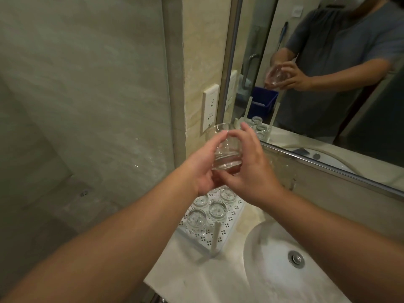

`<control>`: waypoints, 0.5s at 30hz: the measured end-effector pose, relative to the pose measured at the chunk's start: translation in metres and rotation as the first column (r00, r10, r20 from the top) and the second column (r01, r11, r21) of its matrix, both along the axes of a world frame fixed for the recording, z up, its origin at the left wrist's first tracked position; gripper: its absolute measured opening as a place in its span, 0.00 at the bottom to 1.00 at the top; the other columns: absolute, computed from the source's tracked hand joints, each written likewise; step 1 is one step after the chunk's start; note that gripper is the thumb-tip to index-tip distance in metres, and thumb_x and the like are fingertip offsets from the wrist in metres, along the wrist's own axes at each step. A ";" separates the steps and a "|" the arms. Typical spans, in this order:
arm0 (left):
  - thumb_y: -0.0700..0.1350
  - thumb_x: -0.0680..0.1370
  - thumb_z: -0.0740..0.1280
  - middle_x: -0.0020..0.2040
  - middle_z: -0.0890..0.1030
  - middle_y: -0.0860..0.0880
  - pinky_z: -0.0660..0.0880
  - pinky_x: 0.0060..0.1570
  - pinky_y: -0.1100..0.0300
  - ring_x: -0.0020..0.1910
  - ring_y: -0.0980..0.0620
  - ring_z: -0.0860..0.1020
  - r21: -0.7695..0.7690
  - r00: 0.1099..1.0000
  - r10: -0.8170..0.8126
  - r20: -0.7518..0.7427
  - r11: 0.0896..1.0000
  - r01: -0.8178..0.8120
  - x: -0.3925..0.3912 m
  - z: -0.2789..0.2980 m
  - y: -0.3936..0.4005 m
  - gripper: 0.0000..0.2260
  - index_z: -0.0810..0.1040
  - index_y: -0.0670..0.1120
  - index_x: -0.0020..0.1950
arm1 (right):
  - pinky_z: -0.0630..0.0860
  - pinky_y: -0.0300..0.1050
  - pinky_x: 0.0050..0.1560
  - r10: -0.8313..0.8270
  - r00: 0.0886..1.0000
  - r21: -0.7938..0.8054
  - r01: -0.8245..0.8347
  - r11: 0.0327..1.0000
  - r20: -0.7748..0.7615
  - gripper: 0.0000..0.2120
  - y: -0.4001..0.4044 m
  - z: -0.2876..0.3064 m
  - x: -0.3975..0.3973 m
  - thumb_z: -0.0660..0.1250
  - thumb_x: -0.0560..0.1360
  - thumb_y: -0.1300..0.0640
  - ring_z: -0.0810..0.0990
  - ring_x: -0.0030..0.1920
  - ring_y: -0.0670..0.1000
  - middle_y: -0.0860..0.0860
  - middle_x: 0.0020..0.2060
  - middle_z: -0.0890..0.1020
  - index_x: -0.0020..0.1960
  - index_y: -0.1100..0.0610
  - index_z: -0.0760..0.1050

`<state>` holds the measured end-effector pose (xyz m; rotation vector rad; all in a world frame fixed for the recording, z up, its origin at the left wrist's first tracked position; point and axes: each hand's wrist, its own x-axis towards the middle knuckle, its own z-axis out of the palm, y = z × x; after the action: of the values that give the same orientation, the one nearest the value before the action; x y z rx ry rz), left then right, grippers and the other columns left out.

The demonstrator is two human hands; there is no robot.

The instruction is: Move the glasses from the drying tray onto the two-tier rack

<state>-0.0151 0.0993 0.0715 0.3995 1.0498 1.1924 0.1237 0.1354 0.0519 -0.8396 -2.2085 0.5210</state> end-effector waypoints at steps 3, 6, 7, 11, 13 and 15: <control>0.57 0.66 0.78 0.47 0.87 0.47 0.80 0.36 0.54 0.39 0.46 0.85 0.035 0.982 0.078 -0.171 0.997 -0.074 0.001 -0.003 -0.003 0.25 0.79 0.52 0.59 | 0.78 0.40 0.53 -0.027 0.998 -0.120 0.020 0.993 -0.055 0.48 0.001 0.001 0.000 0.79 0.64 0.49 0.70 0.67 0.46 0.41 0.79 0.44 0.73 0.33 0.53; 0.51 0.67 0.80 0.52 0.84 0.47 0.80 0.37 0.54 0.33 0.50 0.83 0.097 0.966 0.150 -0.210 0.987 -0.132 0.002 -0.009 -0.008 0.25 0.76 0.55 0.60 | 0.78 0.50 0.61 -0.049 0.995 -0.234 0.028 0.972 -0.084 0.53 0.003 0.001 0.001 0.80 0.63 0.47 0.70 0.70 0.52 0.42 0.79 0.41 0.73 0.27 0.47; 0.49 0.67 0.80 0.55 0.83 0.46 0.80 0.37 0.54 0.33 0.52 0.83 0.126 0.960 0.162 -0.229 0.983 -0.136 0.003 -0.010 -0.010 0.27 0.75 0.56 0.63 | 0.77 0.51 0.62 -0.053 0.995 -0.260 0.029 0.965 -0.087 0.54 0.004 0.001 0.002 0.80 0.63 0.48 0.70 0.71 0.53 0.42 0.79 0.40 0.73 0.26 0.45; 0.44 0.67 0.79 0.63 0.78 0.46 0.79 0.36 0.56 0.39 0.53 0.85 0.278 0.931 0.206 -0.303 0.953 -0.120 0.007 -0.015 -0.017 0.30 0.73 0.60 0.66 | 0.78 0.46 0.56 -0.052 0.993 -0.283 0.021 0.959 -0.102 0.55 0.005 0.000 0.002 0.80 0.63 0.49 0.74 0.66 0.50 0.44 0.78 0.54 0.75 0.29 0.45; 0.44 0.67 0.78 0.66 0.77 0.48 0.80 0.38 0.55 0.44 0.49 0.85 0.333 0.917 0.213 -0.338 0.938 -0.095 0.010 -0.017 -0.020 0.32 0.72 0.61 0.67 | 0.79 0.51 0.56 -0.052 0.994 -0.301 0.019 0.953 -0.101 0.55 0.004 0.001 0.000 0.80 0.63 0.55 0.74 0.63 0.48 0.47 0.72 0.65 0.76 0.33 0.46; 0.44 0.66 0.78 0.66 0.76 0.50 0.81 0.40 0.53 0.51 0.45 0.85 0.364 0.911 0.217 -0.349 0.928 -0.081 0.013 -0.020 -0.023 0.35 0.71 0.61 0.69 | 0.79 0.54 0.57 -0.050 0.993 -0.315 0.015 0.949 -0.103 0.55 0.002 0.002 -0.002 0.79 0.64 0.61 0.75 0.61 0.47 0.45 0.67 0.69 0.76 0.34 0.48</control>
<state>-0.0022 0.0764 0.0511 0.8673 1.2261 1.4819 0.1214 0.1372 0.0542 -0.9837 -2.0355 0.8978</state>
